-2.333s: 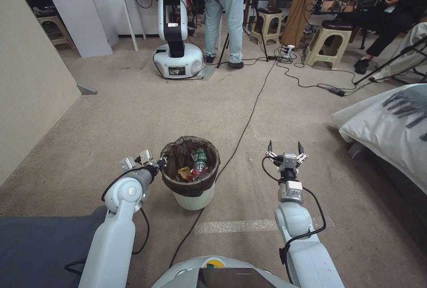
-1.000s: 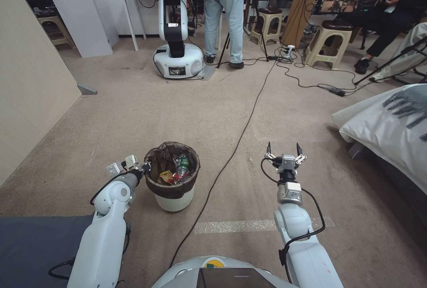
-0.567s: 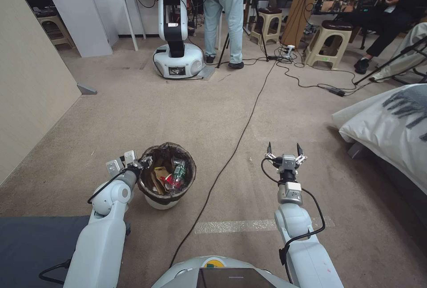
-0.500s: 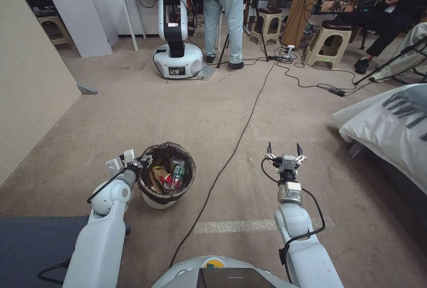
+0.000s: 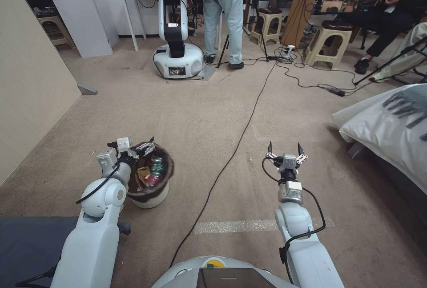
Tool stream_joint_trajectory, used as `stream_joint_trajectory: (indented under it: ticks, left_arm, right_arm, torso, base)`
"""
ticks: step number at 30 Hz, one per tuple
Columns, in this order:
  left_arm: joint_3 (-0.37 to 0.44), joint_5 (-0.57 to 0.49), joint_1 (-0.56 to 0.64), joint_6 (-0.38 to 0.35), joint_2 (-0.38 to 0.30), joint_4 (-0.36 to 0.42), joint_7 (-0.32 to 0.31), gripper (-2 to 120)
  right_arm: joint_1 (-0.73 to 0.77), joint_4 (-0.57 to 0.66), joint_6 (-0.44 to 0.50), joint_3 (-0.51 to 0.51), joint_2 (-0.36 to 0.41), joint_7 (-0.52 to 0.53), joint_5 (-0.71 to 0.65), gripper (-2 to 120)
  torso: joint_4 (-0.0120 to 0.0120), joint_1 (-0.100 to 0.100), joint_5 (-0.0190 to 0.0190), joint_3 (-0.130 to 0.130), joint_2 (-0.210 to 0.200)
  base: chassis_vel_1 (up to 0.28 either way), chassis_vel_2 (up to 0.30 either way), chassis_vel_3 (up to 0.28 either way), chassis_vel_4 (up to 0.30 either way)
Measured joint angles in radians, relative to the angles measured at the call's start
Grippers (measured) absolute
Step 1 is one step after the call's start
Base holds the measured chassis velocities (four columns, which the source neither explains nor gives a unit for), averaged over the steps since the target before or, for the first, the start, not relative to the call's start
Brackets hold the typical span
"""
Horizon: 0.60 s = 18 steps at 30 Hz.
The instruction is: Pick up the trash bin, then pick up the garbage from the floor and place it into the trash bin.
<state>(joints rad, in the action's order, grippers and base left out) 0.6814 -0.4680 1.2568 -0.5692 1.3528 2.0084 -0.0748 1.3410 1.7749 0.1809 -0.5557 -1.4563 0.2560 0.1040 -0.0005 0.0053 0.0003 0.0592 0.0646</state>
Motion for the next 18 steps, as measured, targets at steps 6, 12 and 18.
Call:
stream_joint_trajectory:
  ticks: [6,12,18]
  left_arm:
    - [-0.001,-0.002,0.008,0.0,-0.004,0.02,0.002,100]
    - [-0.006,0.002,0.006,0.007,0.005,-0.01,-0.002,100]
    - [0.002,0.023,0.007,0.033,-0.001,0.015,-0.008,100]
  right_arm:
    - [-0.001,-0.002,0.0,0.002,-0.002,0.0,0.0,100]
    - [-0.001,-0.003,0.0,0.004,-0.004,0.0,-0.001,100]
    - [0.003,0.001,0.002,-0.001,-0.001,0.003,-0.001,100]
  torso:
    - [0.0001,0.0,-0.0002,0.0,0.0]
    - [0.0,0.0,-0.0003,0.0,0.0]
    - [0.0,0.0,-0.0003,0.0,0.0]
  base:
    - [0.0,0.0,0.0,0.0]
    - [0.0,0.0,0.0,0.0]
    - [0.0,0.0,0.0,0.0]
